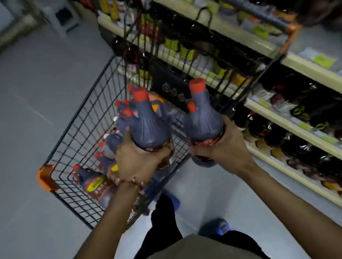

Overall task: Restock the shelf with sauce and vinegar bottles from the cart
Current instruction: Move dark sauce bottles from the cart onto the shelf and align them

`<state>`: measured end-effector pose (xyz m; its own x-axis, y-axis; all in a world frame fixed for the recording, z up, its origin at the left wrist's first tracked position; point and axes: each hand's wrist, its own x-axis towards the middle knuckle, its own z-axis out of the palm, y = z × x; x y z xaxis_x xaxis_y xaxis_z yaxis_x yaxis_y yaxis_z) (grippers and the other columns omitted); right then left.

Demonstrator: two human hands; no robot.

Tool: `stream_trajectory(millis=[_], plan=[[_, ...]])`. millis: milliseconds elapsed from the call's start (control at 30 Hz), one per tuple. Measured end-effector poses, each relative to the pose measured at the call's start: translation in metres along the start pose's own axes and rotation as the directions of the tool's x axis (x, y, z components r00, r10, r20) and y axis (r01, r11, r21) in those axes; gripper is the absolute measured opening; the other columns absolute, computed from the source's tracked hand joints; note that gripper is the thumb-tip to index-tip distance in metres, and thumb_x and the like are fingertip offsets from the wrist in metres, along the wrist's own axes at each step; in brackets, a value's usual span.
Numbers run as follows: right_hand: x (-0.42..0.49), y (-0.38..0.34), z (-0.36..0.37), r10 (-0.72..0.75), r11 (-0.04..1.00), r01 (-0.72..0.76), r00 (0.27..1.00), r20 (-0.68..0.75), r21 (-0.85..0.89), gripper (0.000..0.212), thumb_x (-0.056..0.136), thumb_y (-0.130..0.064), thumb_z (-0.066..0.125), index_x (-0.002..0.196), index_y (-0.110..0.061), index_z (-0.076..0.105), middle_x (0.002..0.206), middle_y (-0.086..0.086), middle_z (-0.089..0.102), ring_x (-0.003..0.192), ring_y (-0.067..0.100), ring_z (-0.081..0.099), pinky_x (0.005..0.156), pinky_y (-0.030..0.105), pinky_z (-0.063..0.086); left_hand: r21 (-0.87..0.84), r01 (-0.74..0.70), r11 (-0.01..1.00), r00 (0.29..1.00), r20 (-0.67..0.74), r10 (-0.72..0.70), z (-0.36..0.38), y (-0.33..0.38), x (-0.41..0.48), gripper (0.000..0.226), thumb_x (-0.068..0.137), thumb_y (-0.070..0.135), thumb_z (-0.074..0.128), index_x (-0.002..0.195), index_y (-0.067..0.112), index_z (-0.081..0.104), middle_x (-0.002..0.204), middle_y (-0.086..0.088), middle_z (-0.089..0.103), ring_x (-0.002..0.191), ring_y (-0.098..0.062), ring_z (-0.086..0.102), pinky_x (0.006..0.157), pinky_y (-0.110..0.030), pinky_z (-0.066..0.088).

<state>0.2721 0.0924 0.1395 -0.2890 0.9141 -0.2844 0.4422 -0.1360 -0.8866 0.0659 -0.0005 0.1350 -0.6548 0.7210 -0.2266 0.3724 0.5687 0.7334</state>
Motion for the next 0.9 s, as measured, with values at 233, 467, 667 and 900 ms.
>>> stream_trajectory(millis=[233, 467, 667, 900], plan=[[-0.078, 0.039, -0.113, -0.039, 0.999, 0.039, 0.987, -0.153, -0.004, 0.076, 0.064, -0.013, 0.098, 0.127, -0.018, 0.055, 0.097, -0.024, 0.064, 0.078, -0.017, 0.064, 0.062, 0.006, 0.049, 0.08, -0.239, 0.968, 0.971, 0.046, 0.236, 0.05, 0.068, -0.076, 0.092, 0.045, 0.083, 0.076, 0.116, 0.027, 0.062, 0.105, 0.003, 0.072, 0.097, -0.025, 0.069, 0.077, -0.041, 0.057], [-0.132, 0.07, -0.206, -0.053, 0.997, 0.031, 0.944, -0.326, -0.072, 0.095, 0.053, -0.035, 0.103, 0.135, -0.019, 0.057, 0.116, -0.008, 0.07, 0.099, 0.014, 0.068, 0.077, 0.022, 0.051, 0.044, -0.327, 0.944, 0.938, 0.138, 0.318, 0.107, 0.132, -0.143, 0.077, 0.047, 0.071, 0.085, 0.105, 0.026, 0.061, 0.107, 0.0, 0.073, 0.1, -0.026, 0.07, 0.08, -0.04, 0.057], [-0.144, 0.085, -0.263, -0.012, 0.998, -0.016, 0.895, -0.446, -0.057, 0.094, 0.048, -0.046, 0.101, 0.128, -0.021, 0.059, 0.113, -0.009, 0.071, 0.098, 0.013, 0.069, 0.077, 0.028, 0.055, -0.041, -0.393, 0.919, 0.894, 0.217, 0.392, 0.158, 0.181, -0.156, 0.088, 0.039, 0.071, 0.08, 0.112, 0.026, 0.063, 0.109, 0.004, 0.073, 0.102, -0.02, 0.07, 0.082, -0.037, 0.057], [-0.106, 0.085, -0.307, 0.0, 0.999, -0.023, 0.839, -0.544, -0.036, 0.093, 0.05, -0.037, 0.103, 0.126, -0.018, 0.053, 0.115, -0.005, 0.067, 0.099, 0.017, 0.067, 0.082, 0.036, 0.057, -0.13, -0.447, 0.885, 0.838, 0.285, 0.465, 0.21, 0.24, -0.123, 0.079, 0.038, 0.061, 0.082, 0.107, 0.032, 0.06, 0.104, 0.008, 0.071, 0.095, -0.016, 0.068, 0.08, -0.033, 0.056]])
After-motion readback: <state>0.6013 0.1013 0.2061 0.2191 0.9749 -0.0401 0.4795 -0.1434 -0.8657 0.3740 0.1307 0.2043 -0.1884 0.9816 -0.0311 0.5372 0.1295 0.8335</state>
